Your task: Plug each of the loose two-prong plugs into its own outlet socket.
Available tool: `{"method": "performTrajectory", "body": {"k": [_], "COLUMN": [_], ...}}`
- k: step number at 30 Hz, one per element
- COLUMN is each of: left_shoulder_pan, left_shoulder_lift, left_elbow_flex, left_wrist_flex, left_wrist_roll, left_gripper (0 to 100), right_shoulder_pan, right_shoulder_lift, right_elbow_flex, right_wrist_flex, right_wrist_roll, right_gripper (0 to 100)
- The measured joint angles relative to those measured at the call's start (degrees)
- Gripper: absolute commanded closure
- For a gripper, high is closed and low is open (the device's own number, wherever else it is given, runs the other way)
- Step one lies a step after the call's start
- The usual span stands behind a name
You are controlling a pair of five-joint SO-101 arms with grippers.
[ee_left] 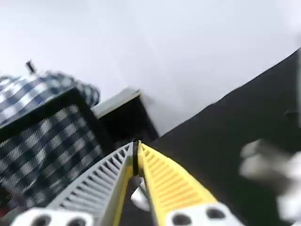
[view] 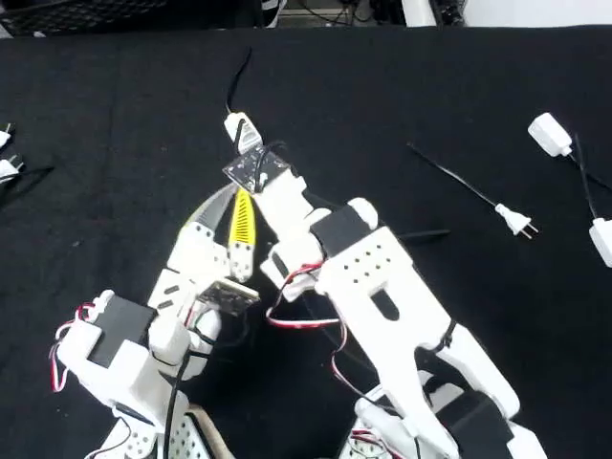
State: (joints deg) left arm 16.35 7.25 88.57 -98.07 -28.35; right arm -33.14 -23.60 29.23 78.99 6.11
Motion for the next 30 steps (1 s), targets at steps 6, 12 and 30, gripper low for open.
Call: {"method": "performTrajectory", "body": {"k": [6, 12, 30], "left_shoulder_pan": [3.6, 3.96, 4.48], "left_shoulder_lift": [0.18, 3.6, 13.54], "left_elbow_flex": [-5.01, -7.74, -11.96], "left_wrist_flex": [0.0, 0.79, 0.09], "left_wrist_roll": [0.53, 6.59, 8.09], "left_gripper": [97, 97, 97], "right_shoulder_pan": [1.32, 1.67, 4.57], "right_shoulder_lift": [0.0, 0.0, 0.0], "right_elbow_flex": [0.44, 0.44, -3.96], "right_wrist_flex": [-0.62, -0.62, 2.81], "right_wrist_roll": [2.55, 4.92, 5.45], "right_gripper": [98.7, 98.7, 98.7]}}
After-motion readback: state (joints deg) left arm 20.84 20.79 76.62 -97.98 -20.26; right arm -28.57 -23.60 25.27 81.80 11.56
